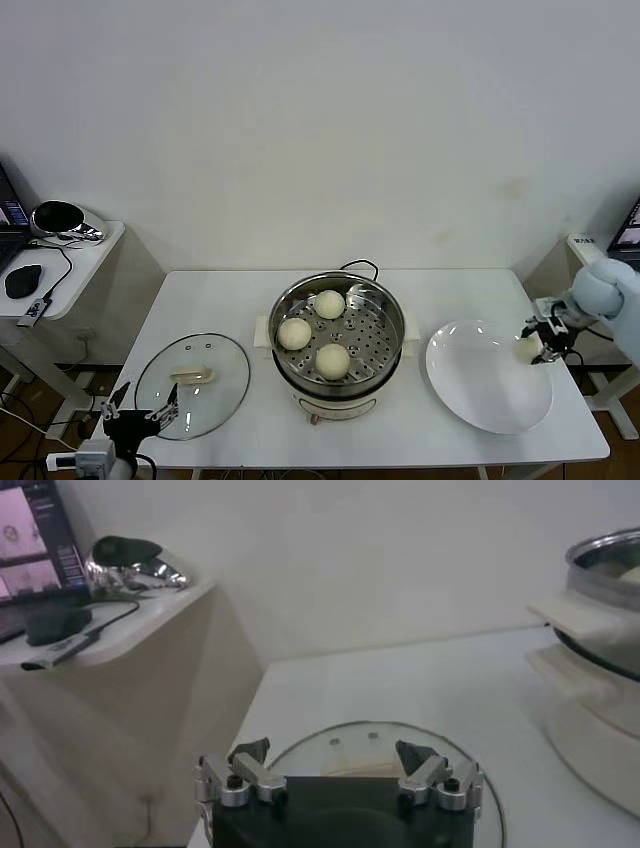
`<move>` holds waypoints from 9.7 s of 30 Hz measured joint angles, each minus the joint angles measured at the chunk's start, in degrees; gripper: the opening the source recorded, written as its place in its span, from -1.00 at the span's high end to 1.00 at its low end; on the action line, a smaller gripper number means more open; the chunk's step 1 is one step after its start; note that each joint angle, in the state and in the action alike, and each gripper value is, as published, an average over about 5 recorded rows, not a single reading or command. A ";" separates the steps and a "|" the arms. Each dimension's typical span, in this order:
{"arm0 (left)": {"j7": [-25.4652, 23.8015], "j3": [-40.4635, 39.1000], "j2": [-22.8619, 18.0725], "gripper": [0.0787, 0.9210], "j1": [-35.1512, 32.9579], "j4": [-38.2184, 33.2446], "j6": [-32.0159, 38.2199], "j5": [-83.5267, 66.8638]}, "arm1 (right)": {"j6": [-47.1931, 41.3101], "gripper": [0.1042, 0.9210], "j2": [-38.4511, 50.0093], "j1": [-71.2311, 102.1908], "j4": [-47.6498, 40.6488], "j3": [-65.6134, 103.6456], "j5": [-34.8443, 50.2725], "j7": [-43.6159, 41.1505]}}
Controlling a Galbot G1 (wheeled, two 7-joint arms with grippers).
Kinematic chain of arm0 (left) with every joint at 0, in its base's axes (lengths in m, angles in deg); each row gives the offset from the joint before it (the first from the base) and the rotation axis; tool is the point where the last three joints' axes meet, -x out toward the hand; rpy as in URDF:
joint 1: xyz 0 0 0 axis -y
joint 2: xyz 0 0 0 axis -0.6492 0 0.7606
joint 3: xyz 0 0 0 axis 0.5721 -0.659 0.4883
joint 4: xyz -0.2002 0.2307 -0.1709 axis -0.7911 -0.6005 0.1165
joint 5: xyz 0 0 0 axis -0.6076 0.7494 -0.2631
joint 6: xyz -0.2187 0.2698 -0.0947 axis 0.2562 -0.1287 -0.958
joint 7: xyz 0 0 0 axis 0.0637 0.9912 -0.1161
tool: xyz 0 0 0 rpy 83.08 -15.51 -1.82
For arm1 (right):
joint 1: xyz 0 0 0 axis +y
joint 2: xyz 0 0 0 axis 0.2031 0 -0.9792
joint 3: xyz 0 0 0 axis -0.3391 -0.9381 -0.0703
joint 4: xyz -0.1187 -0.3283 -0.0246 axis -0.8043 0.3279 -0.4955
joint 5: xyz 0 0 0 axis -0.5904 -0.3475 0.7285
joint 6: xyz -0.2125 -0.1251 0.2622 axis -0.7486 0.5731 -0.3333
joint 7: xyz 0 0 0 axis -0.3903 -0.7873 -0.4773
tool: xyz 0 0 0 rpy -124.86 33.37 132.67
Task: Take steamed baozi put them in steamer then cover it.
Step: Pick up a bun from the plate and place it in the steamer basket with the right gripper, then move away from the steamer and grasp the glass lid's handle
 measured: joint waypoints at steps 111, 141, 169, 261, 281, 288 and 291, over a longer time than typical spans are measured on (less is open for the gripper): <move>0.91 -1.59 0.01 -0.77 4.54 1.40 1.10 -5.38 | -25.04 -0.76 -9.28 -33.59 18.14 -26.86 45.36 22.44; 1.00 -2.85 0.33 -0.77 6.47 4.26 3.63 -4.44 | -0.77 -0.76 -16.90 54.57 27.69 64.35 51.62 59.76; 15.98 -6.90 4.52 -0.77 1.23 13.11 26.59 49.08 | 9.49 -0.76 -35.12 73.34 27.62 72.50 51.33 67.65; 21.85 -11.15 2.82 -0.77 19.96 38.48 18.00 78.05 | 12.99 -0.76 -41.71 75.89 27.06 73.11 45.08 68.67; 22.77 -12.17 3.09 0.02 21.11 40.38 18.67 77.50 | 13.02 -0.76 -42.11 75.92 27.04 73.30 45.00 68.64; 23.20 -12.66 3.11 0.49 21.60 41.61 19.29 77.64 | 13.01 -0.76 -42.29 75.88 26.86 73.44 44.89 68.61; 23.34 -12.80 3.16 0.69 21.85 42.09 19.38 77.69 | 13.00 -0.76 -42.37 75.93 26.83 73.48 44.77 68.57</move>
